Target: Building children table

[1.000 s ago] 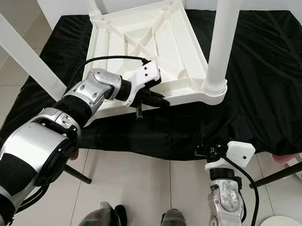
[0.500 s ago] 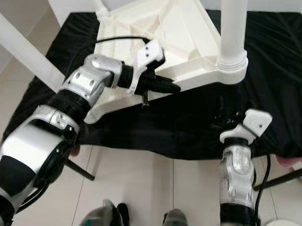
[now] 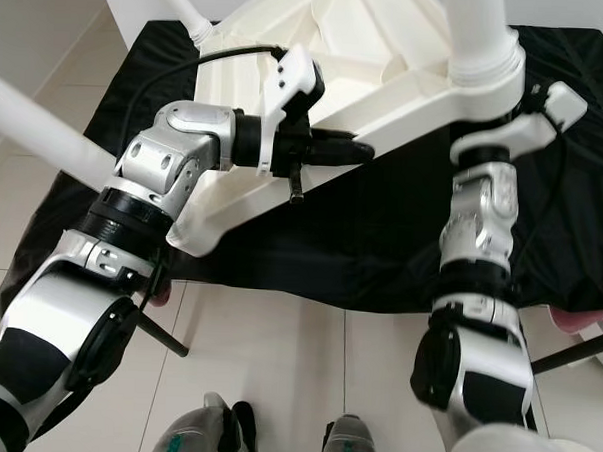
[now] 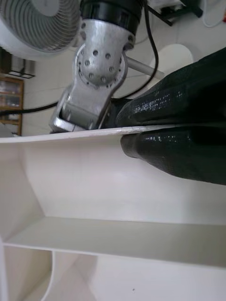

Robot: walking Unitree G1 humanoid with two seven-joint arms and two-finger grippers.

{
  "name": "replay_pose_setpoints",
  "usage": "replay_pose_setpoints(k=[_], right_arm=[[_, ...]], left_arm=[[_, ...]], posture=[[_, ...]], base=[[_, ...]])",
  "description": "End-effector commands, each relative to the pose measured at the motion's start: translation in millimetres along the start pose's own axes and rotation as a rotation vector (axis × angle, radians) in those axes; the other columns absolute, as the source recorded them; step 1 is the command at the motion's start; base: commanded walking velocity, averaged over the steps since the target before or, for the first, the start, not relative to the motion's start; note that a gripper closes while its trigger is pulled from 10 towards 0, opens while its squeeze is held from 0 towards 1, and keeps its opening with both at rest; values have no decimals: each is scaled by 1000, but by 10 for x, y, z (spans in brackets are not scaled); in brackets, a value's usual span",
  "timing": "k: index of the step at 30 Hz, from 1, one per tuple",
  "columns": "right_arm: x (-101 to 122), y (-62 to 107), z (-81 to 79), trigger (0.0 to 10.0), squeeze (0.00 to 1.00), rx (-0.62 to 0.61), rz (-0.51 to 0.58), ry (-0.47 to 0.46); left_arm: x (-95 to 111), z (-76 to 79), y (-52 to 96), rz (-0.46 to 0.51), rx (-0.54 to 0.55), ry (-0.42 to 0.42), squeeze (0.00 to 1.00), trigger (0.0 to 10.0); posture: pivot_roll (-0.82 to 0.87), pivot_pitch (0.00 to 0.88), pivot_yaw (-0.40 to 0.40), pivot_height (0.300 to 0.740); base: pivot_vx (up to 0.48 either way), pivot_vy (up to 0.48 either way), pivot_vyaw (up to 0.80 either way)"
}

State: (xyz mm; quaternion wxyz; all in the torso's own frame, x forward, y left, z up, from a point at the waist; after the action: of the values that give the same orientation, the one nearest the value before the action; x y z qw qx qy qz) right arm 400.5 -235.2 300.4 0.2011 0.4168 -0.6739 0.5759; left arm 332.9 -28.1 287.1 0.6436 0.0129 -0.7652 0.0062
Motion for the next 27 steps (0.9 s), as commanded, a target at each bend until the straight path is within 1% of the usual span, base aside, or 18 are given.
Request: replay_pose_setpoints(k=[1,2,3,6,8,10,11,14,16,19,22,27], right_arm=[[9,-148,-242,10000,0,101,7,-41],[9,-148,-242,10000,0,101,7,-41],[32,-194,-249,10000,0,107,17,-47],[62,-265,-295,10000,0,152,29,-74],[63,-270,-301,10000,0,159,31,-79],[67,-273,-292,10000,0,170,35,-88],[67,-273,-292,10000,0,170,35,-88],[77,-272,-277,10000,0,177,38,-88],[93,-276,-265,10000,0,179,41,-84],[97,-279,-260,10000,0,180,42,-83],[101,-292,-249,10000,0,185,46,-84],[103,-302,-247,10000,0,190,49,-86]], left_arm=[[180,252,-197,40,-161,-48,0,0],[180,252,-197,40,-161,-48,0,0],[206,294,-206,51,-179,-48,0,0],[283,377,-247,96,-220,-10,0,0],[294,387,-255,103,-226,-2,0,0],[349,453,-282,138,-271,33,0,0],[349,453,-282,138,-271,33,0,0],[452,515,-295,194,-333,81,0,0],[523,522,-306,223,-360,104,0,0],[559,526,-310,239,-371,111,0,0],[654,534,-336,273,-385,118,0,0],[689,525,-386,284,-373,120,0,0]], posture=[[-86,62,50,740],[-86,62,50,740],[-87,63,50,740],[-90,69,53,740],[-90,69,53,740],[-94,73,60,740],[-94,73,60,740],[-102,74,68,740],[-105,72,72,740],[-107,72,73,740],[-110,70,73,740],[-107,71,71,740]], base=[[0,0,0],[0,0,0],[0,0,0],[0,0,0],[0,0,0],[0,0,0],[0,0,0],[0,0,0],[0,0,0],[0,0,0],[0,0,0],[0,0,0]])
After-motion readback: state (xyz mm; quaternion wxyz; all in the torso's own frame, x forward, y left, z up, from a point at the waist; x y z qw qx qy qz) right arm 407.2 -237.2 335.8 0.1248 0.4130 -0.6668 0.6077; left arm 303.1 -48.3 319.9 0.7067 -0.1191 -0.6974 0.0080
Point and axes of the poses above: a point about 5 cm out from each wrist's last joint towards the gripper, its own y axis pointing back from the gripper into the wrist, its own x axis along the axis of the wrist's last joint, z = x × y, the point moved 3 cm from there along -y, pointing out of the wrist towards the gripper, and after that the axes turned 4 degrees about y, right-handed, at the moved point
